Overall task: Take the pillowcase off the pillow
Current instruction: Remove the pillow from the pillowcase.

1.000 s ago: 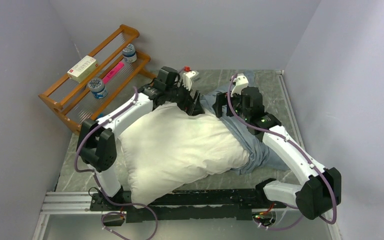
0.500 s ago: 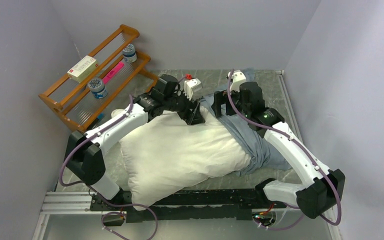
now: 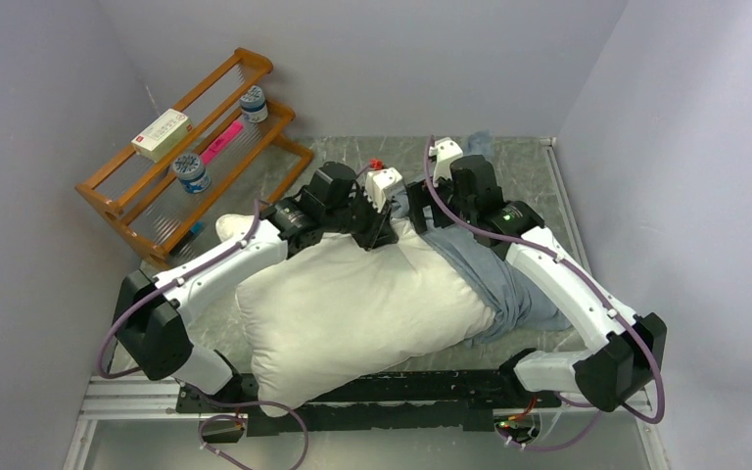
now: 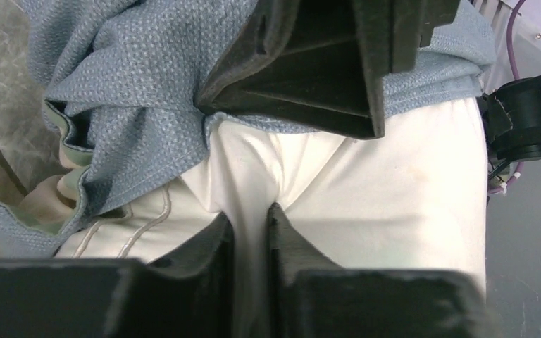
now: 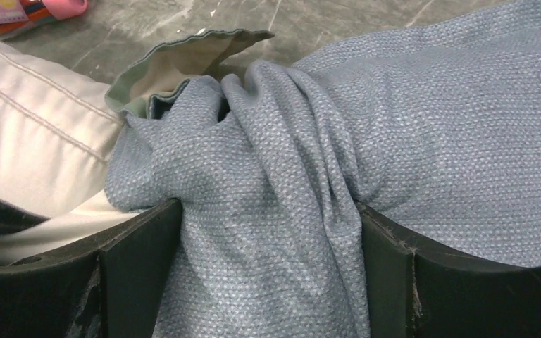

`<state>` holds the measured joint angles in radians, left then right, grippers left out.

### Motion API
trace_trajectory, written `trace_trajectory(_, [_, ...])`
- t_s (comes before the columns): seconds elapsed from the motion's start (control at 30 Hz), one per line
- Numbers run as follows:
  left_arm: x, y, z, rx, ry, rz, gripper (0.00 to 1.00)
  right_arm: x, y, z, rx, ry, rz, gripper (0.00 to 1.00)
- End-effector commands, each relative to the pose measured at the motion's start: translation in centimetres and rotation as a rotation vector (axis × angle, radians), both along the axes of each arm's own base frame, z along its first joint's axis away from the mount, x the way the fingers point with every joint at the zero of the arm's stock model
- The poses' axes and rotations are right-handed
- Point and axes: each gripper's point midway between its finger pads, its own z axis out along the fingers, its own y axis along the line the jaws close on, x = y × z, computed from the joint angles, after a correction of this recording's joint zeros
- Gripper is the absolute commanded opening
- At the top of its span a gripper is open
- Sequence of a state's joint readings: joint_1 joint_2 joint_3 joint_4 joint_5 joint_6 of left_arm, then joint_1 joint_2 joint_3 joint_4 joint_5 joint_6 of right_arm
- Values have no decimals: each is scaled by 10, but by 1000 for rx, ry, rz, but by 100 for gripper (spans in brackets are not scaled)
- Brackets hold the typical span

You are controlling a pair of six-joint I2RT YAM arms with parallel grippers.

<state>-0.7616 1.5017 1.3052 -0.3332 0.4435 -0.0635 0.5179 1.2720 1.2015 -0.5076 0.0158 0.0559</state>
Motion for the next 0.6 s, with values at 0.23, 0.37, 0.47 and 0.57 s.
trace_trajectory(0.23, [-73, 21, 0, 14, 94, -96, 5, 26, -59, -6, -277, -57, -247, 70])
trace_trajectory(0.37, [-77, 35, -4, 33, 80, -62, 5, 37, -72, 4, -322, -96, -322, 58])
trace_trajectory(0.47, [-80, 44, -9, 43, 80, -35, 5, 46, -85, 14, -334, -129, -381, 42])
trace_trajectory(0.57, [-80, 50, -13, 52, 75, -8, 5, 55, -95, 27, -312, -162, -424, 38])
